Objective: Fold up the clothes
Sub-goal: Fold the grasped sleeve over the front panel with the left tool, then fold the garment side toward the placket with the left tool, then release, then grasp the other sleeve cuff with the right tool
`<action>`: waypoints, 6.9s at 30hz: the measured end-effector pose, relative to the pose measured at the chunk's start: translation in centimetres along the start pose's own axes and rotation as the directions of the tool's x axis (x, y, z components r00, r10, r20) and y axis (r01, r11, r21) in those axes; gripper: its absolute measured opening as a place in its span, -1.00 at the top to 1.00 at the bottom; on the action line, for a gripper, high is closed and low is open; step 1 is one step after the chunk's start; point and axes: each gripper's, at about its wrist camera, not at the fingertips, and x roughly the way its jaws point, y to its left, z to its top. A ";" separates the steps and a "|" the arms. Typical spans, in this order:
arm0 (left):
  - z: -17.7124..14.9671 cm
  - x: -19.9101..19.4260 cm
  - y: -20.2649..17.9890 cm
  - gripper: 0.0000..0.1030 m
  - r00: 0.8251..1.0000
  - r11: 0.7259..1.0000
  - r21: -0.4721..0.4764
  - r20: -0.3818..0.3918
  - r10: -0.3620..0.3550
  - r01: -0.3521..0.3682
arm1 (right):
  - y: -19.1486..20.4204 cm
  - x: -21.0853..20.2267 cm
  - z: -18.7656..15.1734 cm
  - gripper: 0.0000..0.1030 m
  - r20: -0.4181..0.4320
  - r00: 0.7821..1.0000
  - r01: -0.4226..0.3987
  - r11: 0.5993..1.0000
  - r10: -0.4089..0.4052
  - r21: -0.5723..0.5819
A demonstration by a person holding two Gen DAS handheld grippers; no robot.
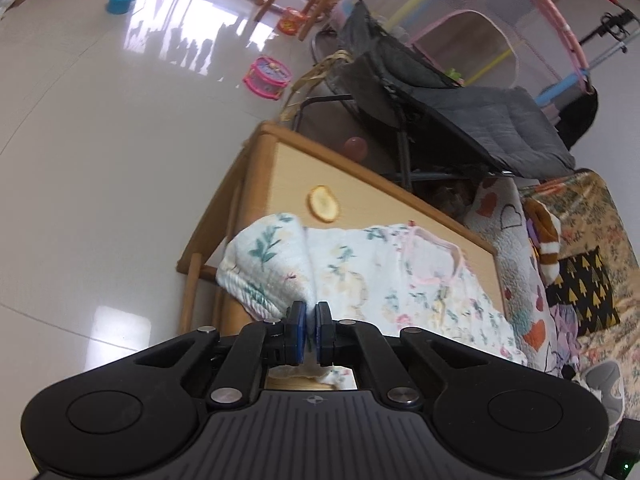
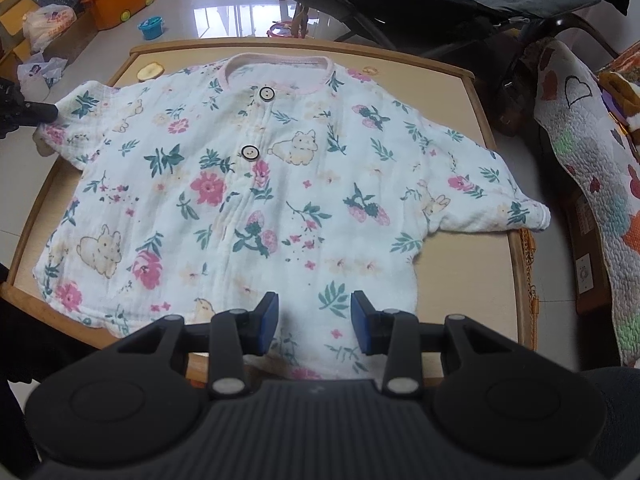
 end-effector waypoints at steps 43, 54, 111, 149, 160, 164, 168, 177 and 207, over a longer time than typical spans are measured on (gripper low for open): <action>-3.6 10.2 -10.3 0.72 0.991 0.994 0.109 -0.129 0.019 -0.005 | -3.8 0.4 -1.2 0.24 0.011 0.997 -0.072 0.990 0.071 0.120; -2.9 7.1 -11.0 0.63 0.998 0.995 0.086 0.034 0.057 -0.060 | -4.5 0.2 -1.4 0.24 0.033 0.995 -0.097 0.984 0.093 0.150; -2.6 11.4 -14.9 0.73 0.999 0.983 0.183 -0.038 0.004 0.003 | -6.6 0.6 -1.7 0.24 0.060 0.991 -0.127 0.968 0.116 0.215; -7.7 5.6 -11.7 0.54 0.988 0.999 0.010 -0.153 0.035 -0.034 | -21.1 1.5 4.1 0.24 0.105 0.989 0.071 0.951 -0.107 0.301; -7.9 5.7 -12.5 0.54 0.983 0.998 0.038 -0.173 0.055 -0.049 | -23.4 5.0 5.0 0.24 0.057 0.998 -0.002 0.931 -0.020 0.366; -8.1 5.9 -12.4 0.54 0.980 0.997 0.040 -0.188 0.068 -0.062 | -24.1 5.9 5.1 0.24 0.038 0.999 -0.014 0.917 -0.001 0.399; -8.2 6.0 -12.2 0.54 0.977 0.996 0.052 -0.194 0.083 -0.074 | -24.6 6.5 4.8 0.24 0.029 0.999 -0.038 0.900 0.028 0.434; -8.2 5.8 -12.9 0.54 0.977 0.993 0.102 -0.200 0.077 -0.057 | -25.1 7.1 4.0 0.46 0.043 0.993 -0.118 0.871 0.111 0.478; -8.2 4.4 -11.6 0.54 0.983 0.996 0.072 -0.171 0.064 -0.052 | -17.0 1.8 8.8 0.92 0.172 0.967 -0.229 0.942 0.190 0.246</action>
